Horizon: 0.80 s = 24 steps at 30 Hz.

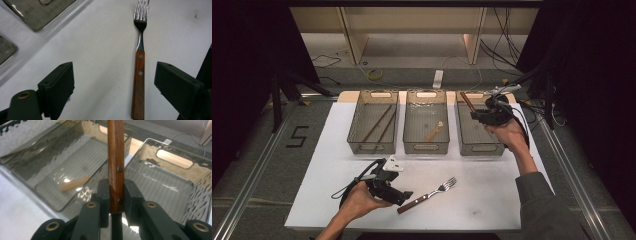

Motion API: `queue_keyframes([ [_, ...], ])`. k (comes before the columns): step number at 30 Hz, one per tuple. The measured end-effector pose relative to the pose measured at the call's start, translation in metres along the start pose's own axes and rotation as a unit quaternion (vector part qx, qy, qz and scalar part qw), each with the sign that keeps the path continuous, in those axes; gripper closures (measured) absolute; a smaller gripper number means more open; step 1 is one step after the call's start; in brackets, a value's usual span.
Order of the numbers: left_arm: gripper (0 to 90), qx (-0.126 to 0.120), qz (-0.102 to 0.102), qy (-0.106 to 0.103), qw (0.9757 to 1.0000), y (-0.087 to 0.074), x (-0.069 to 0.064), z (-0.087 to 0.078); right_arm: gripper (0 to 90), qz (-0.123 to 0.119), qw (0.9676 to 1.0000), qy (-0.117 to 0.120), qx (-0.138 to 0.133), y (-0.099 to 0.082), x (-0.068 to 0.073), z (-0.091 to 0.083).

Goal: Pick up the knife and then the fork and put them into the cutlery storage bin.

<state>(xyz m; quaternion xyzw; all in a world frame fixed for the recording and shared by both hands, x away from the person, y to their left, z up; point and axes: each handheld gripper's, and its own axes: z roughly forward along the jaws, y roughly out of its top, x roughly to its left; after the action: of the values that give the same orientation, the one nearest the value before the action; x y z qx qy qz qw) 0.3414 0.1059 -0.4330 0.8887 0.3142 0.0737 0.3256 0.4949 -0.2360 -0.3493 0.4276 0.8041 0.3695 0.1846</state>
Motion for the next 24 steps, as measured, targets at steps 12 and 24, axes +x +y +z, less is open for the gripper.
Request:
queue_keyframes([
  [12, 15.5, 0.006, 0.006, -0.003, 1.0, -0.001, -0.004, 0.001, 77.2, 0.039, 0.9989, -0.026, 0.008, 0.012, -0.016, 0.017],
  [24, 15.6, 0.007, 0.007, -0.004, 0.9999, -0.001, -0.004, 0.002, 77.0, 0.073, 0.996, -0.044, 0.025, 0.007, -0.033, 0.039],
])
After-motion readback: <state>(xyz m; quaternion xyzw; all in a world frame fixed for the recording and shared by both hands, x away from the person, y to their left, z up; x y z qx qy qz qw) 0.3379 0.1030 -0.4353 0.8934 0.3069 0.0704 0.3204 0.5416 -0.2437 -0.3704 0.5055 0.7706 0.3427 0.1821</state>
